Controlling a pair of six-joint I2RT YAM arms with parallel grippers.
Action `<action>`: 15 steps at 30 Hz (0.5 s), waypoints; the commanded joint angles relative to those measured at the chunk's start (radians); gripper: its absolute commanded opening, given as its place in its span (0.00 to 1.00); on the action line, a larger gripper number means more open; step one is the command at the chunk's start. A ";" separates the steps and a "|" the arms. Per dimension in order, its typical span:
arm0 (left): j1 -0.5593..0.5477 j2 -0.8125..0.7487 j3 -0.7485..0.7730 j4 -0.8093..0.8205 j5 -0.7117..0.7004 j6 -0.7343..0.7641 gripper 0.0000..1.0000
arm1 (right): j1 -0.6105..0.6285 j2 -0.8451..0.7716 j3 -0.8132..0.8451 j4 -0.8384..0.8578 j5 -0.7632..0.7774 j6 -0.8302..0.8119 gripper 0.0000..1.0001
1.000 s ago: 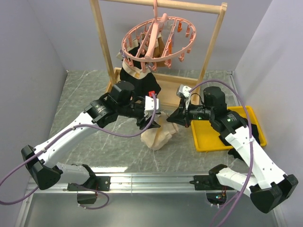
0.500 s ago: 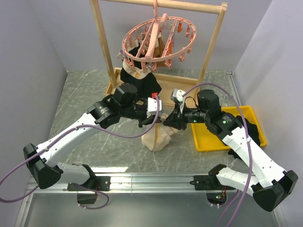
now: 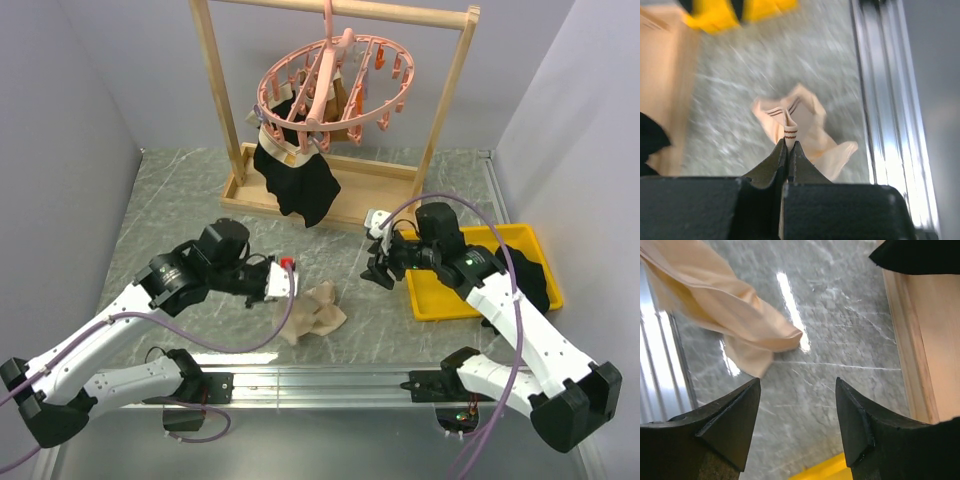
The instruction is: Clip the underwear to the hanger
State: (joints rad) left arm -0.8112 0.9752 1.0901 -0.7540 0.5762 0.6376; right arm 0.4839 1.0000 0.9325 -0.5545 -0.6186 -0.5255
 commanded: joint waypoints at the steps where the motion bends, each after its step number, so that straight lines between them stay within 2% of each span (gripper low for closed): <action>1: 0.000 -0.029 -0.062 -0.156 0.005 0.175 0.00 | -0.007 0.041 0.005 -0.033 -0.012 -0.191 0.68; 8: 0.000 -0.066 -0.150 -0.185 -0.030 0.241 0.00 | 0.004 0.193 -0.003 -0.002 -0.121 -0.393 0.68; 10: 0.000 -0.076 -0.163 -0.176 -0.035 0.240 0.00 | 0.008 0.225 -0.017 0.016 -0.139 -0.459 0.71; 15: 0.004 -0.092 -0.200 -0.153 -0.056 0.225 0.00 | 0.073 0.302 -0.078 0.083 -0.086 -0.605 0.69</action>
State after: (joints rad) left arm -0.8112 0.9016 0.9031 -0.9260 0.5304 0.8448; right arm 0.5171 1.2793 0.8783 -0.5255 -0.7063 -0.9871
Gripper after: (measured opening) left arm 0.027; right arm 0.698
